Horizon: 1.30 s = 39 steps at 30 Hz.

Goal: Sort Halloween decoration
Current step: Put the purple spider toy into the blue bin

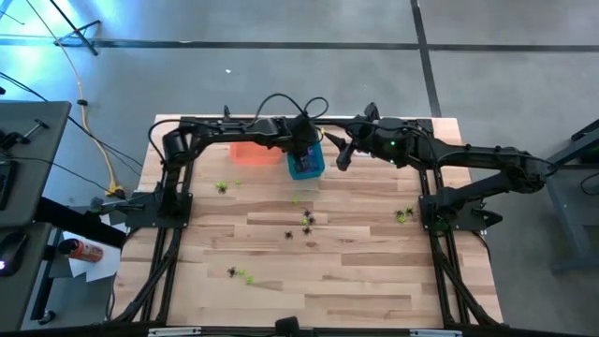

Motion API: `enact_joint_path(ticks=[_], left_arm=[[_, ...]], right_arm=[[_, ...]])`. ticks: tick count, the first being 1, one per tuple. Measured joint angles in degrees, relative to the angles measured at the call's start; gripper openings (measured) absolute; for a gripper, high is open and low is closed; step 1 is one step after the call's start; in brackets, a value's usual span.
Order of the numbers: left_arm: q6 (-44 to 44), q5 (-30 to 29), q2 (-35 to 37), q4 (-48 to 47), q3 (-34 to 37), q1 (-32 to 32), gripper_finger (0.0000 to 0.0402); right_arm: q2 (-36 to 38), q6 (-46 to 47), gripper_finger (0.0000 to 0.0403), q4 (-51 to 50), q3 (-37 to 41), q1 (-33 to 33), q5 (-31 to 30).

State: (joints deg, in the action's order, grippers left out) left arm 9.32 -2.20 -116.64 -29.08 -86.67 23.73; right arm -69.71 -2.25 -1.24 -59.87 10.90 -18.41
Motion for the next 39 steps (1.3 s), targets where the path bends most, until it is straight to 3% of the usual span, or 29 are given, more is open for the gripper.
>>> enact_joint_path(ticks=[10,16,24,39], left_arm=[[3.4,0.5,-2.4,-4.7,-0.1,4.2,0.0000],[4.0,4.9,-2.6,-2.1,-0.1,5.6,0.0000],[7.9,4.4,-3.2,-6.4,0.0,5.5,0.0000],[13.9,3.0,-3.1,-5.6,0.0,5.1,0.0003]], right_arm=[[0.0,5.9,0.0186,-2.8,0.0,0.0,0.0],[0.0,7.1,0.0186,-2.9,0.0,0.0,0.0],[0.0,10.0,0.0186,-3.3,0.0,0.0,0.0],[0.0,12.4,0.0186,-3.6,0.0,0.0,0.0]])
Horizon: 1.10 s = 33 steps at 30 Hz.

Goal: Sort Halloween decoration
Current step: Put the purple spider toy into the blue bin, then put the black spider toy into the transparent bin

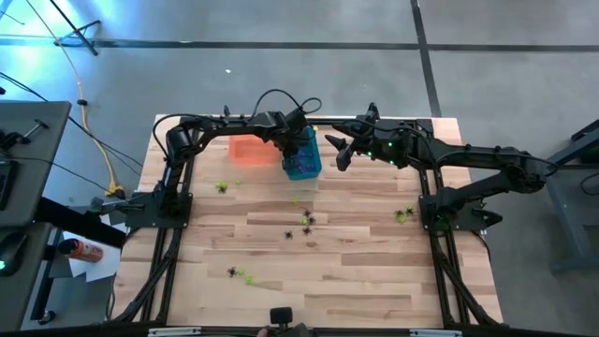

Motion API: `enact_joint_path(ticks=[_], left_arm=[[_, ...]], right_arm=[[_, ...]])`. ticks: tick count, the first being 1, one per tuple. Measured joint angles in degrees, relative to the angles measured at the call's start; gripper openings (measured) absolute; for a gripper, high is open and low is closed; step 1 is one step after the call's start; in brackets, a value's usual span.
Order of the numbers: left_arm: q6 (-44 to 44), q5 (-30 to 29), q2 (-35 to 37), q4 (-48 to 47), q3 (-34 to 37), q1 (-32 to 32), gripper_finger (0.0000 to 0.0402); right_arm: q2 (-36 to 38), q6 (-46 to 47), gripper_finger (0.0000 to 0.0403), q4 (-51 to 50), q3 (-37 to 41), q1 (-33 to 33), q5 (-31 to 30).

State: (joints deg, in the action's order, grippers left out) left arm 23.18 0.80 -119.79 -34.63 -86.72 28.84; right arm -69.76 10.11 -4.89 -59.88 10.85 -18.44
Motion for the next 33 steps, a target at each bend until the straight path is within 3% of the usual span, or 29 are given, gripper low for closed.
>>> enact_joint_path(ticks=[12,19,25,28,33], left_arm=[[-0.4,-0.4,0.4,-2.1,-0.8,-0.5,0.0105],[0.9,-0.3,0.5,-8.1,-8.6,-0.2,0.0153],[-1.3,1.0,3.7,-13.5,-14.3,0.9,0.0165],[-6.2,1.2,7.4,-15.0,-14.3,1.5,0.0161],[-12.9,6.5,14.9,-11.8,-10.2,1.4,0.0149]], right_arm=[[0.0,0.0,0.0186,-0.3,0.0,0.0,0.0],[0.0,0.0,0.0186,-0.3,0.0,0.0,0.0],[0.0,-1.7,0.0186,-0.2,0.0,0.0,0.0],[0.0,-5.4,0.0186,-0.1,0.0,0.0,0.0],[0.0,-8.6,0.0186,-0.3,0.0,0.0,0.0]])
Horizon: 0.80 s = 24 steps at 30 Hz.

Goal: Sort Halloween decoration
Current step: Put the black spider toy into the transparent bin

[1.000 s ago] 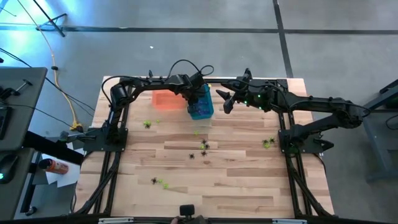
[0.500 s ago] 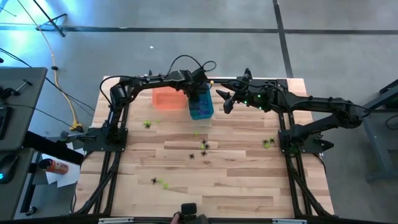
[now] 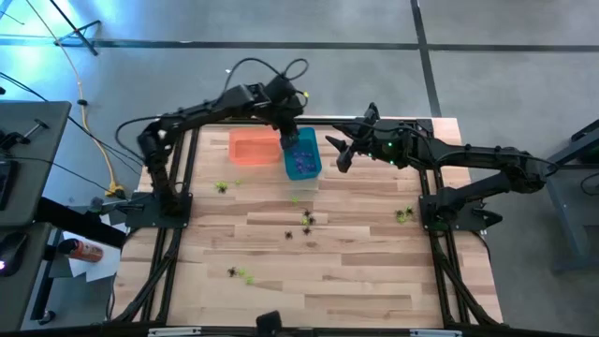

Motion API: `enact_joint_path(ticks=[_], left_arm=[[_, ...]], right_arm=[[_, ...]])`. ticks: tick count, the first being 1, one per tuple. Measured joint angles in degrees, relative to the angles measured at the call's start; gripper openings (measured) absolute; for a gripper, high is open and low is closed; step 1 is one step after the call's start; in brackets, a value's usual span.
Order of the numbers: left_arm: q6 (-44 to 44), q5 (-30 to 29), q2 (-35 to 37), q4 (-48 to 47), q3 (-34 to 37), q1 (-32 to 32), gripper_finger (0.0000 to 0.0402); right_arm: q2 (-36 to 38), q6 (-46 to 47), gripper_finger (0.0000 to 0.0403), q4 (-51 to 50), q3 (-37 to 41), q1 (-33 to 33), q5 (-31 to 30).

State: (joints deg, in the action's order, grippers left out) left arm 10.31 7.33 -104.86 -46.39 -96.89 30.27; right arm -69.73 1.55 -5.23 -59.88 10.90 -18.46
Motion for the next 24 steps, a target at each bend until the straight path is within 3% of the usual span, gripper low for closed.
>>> enact_joint_path(ticks=[9,16,20,24], left_arm=[[-13.0,0.8,22.3,24.4,27.7,-4.4,0.0129],[-21.7,0.0,37.6,39.3,47.9,-9.9,0.0127],[-24.6,-3.3,44.1,43.2,54.6,-12.7,0.0127],[-24.8,-6.3,48.4,43.7,56.4,-13.9,0.0127]], right_arm=[[0.0,-1.6,0.0186,-5.0,0.0,0.0,0.9],[0.0,1.3,0.0186,-6.4,0.0,0.0,9.4],[0.0,1.5,0.0186,-6.4,0.0,0.0,15.6],[0.0,2.4,0.0186,-6.4,0.0,-0.2,16.6]])
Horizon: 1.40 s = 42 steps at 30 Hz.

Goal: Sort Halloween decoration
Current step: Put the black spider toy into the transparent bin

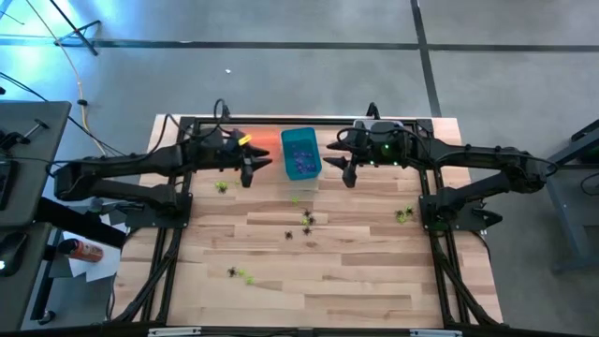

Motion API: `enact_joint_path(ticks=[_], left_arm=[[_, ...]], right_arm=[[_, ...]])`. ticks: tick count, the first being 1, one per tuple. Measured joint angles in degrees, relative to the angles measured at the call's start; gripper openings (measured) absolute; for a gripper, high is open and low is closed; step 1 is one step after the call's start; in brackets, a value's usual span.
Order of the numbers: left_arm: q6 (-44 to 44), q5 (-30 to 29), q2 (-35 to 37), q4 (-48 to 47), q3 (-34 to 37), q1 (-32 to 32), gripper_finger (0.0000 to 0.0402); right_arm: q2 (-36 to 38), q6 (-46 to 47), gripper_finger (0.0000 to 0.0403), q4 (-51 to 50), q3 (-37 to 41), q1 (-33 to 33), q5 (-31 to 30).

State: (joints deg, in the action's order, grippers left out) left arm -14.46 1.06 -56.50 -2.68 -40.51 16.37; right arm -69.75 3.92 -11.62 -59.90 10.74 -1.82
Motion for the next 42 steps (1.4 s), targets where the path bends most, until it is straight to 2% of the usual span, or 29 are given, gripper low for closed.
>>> enact_joint_path(ticks=[6,14,24,28,31,34,38,40,42], left_arm=[[4.2,-3.7,2.6,1.5,0.1,0.1,0.0127],[7.7,-6.4,2.9,7.3,0.1,0.1,0.0127],[9.3,-6.5,2.9,7.0,0.1,0.1,0.0127],[10.6,-6.5,2.9,6.9,0.1,0.1,0.0127],[10.6,-6.5,2.9,6.9,0.1,0.1,0.0127],[10.6,-6.5,2.9,6.8,0.1,0.1,0.0127],[10.6,-6.4,2.9,6.8,0.1,0.1,0.0127],[10.6,-6.4,2.9,6.8,0.1,0.1,0.0127],[10.6,-6.4,2.9,6.6,0.1,0.1,0.0127]], right_arm=[[-4.7,0.6,0.0186,-1.5,-0.1,-2.7,2.2],[-13.1,0.1,0.0186,-6.2,-0.1,-6.3,1.6],[-26.0,-3.8,0.0186,-2.1,-0.1,-12.1,1.4],[-30.1,1.1,0.0186,-0.7,-0.1,-14.4,1.3],[-33.1,3.8,0.0186,-2.0,-3.2,-15.8,0.3],[-36.5,2.0,0.0186,-5.6,-10.9,-17.0,-1.8],[-41.5,2.4,0.0186,-19.7,-20.9,-17.0,-4.8],[-43.0,5.4,0.0186,-24.7,-22.3,-15.9,-5.0],[-43.2,10.3,0.0186,-24.6,-21.9,-14.7,-3.9]])
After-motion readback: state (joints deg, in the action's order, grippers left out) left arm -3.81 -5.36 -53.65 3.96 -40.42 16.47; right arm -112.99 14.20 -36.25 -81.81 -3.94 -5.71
